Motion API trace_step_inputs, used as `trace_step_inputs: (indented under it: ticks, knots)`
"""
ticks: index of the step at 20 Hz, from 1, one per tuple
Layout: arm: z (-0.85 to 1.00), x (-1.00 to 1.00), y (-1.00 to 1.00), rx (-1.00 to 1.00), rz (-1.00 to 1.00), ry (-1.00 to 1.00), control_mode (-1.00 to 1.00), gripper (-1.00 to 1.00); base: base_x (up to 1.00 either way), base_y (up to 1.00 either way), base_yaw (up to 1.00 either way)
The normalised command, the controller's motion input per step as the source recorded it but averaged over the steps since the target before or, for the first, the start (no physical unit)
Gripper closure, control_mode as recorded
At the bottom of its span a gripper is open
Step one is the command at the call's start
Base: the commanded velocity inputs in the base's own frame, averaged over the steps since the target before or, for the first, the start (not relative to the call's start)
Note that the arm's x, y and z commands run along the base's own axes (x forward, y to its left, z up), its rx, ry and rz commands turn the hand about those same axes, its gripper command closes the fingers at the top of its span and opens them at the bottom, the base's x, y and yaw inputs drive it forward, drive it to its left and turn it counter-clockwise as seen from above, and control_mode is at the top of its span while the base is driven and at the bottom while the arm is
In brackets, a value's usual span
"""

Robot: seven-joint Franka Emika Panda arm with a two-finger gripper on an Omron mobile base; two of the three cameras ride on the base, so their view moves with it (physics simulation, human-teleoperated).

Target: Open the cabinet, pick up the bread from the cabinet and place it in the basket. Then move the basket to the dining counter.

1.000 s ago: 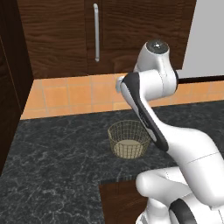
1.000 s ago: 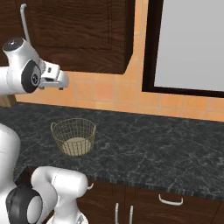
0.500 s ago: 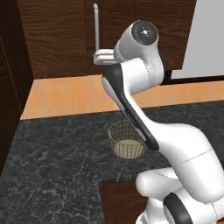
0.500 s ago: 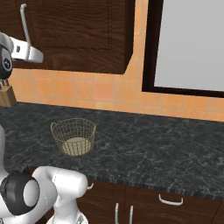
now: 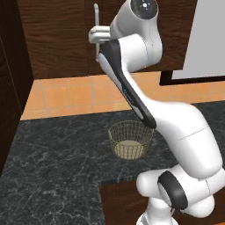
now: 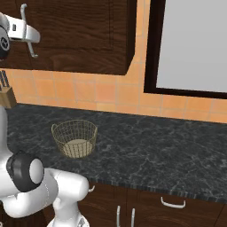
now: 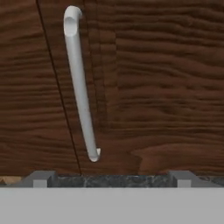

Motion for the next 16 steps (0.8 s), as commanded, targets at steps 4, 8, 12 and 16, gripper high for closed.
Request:
trace_step_inputs:
  ticks: [4, 8, 12, 16]
  knots:
    - [0.00, 0.50, 0.27, -0.05, 0.06, 0.00, -1.00, -1.00, 0.00, 0.00, 0.00]
    - [0.00, 0.59, 0.22, -0.05, 0.03, 0.00, -1.00, -1.00, 0.00, 0.00, 0.00]
    - [-0.04, 0.46, 0.25, -0.10, 0.00, 0.00, -1.00, -1.00, 0.00, 0.00, 0.00]
    - [-0.07, 0.36, 0.26, -0.11, 0.00, 0.00, -1.00, -1.00, 0.00, 0.00, 0.00]
